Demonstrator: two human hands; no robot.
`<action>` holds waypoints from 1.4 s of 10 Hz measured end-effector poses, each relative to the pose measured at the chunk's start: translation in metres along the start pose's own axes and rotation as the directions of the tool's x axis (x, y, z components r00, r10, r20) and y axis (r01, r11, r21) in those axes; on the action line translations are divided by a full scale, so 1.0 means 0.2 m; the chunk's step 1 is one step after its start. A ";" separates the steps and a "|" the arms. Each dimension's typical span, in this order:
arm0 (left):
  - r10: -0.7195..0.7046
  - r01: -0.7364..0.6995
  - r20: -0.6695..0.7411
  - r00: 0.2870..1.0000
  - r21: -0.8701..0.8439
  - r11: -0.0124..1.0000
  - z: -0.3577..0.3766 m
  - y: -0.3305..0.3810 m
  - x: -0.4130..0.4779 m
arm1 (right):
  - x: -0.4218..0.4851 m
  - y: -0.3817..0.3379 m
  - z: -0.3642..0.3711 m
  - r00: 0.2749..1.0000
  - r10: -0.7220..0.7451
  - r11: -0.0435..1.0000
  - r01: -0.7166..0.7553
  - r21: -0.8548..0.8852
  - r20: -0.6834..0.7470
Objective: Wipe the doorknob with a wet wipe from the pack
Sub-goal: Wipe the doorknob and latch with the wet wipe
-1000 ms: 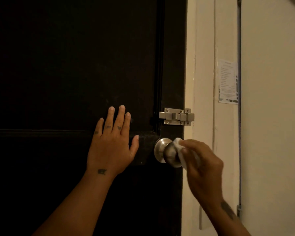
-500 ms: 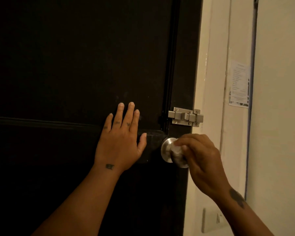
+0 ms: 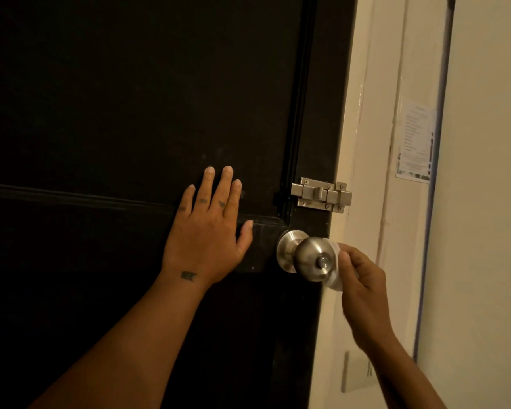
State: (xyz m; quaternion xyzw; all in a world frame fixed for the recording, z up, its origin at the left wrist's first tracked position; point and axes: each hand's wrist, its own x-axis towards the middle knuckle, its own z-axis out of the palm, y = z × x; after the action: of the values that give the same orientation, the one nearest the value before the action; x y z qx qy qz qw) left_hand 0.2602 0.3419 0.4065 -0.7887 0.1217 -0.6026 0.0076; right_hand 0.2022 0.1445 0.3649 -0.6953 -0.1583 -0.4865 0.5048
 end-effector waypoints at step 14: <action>0.006 -0.006 0.003 1.000 -0.021 1.000 -0.01 0.02 -0.01 | -0.22 -0.09 0.05 0.931 0.363 0.818 -0.293 0.495 -0.048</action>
State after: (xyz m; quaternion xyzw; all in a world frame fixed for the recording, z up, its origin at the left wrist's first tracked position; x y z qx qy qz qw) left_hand 0.2567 0.3396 0.4054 -0.7894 0.1305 -0.5998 0.0014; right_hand 0.1744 0.1731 0.3379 -0.5292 -0.1157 -0.3849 0.7473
